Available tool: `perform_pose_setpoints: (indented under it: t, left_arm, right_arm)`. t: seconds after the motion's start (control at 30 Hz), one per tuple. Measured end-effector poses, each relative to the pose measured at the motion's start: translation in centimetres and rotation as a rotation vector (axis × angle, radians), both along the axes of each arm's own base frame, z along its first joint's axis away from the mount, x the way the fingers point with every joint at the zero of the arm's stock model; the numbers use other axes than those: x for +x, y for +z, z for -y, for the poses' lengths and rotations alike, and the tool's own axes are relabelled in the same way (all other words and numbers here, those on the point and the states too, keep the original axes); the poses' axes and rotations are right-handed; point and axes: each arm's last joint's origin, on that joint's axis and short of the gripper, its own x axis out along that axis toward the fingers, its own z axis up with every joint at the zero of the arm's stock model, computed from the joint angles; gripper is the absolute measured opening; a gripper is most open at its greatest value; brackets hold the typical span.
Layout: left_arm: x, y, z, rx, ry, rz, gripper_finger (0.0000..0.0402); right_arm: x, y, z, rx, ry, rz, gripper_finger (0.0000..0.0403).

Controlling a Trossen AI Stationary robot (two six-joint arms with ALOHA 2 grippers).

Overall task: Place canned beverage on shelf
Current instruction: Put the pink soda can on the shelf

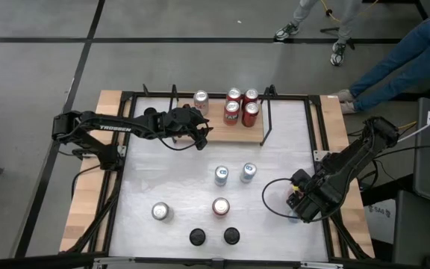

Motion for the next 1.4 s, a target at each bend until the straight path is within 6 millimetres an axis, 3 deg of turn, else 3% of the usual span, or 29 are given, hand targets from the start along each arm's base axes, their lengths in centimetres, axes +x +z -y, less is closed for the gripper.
perform_pose_setpoints:
  t: [0.43, 0.87, 1.4]
  left_arm:
    - [0.0, 0.0, 0.0, 0.000, 0.000, 0.000, 0.0163]
    - [0.0, 0.0, 0.0, 0.000, 0.000, 0.000, 0.0163]
    - [0.0, 0.0, 0.0, 0.003, -0.001, -0.002, 0.0163]
  right_arm:
    - [0.1, 0.0, -0.1, 0.006, -0.001, 0.007, 0.0378]
    - [0.1, 0.0, -0.1, 0.006, -0.002, 0.007, 0.0302]
    - [1.5, 0.0, 1.3, -0.068, 0.038, 0.071, 0.0291]
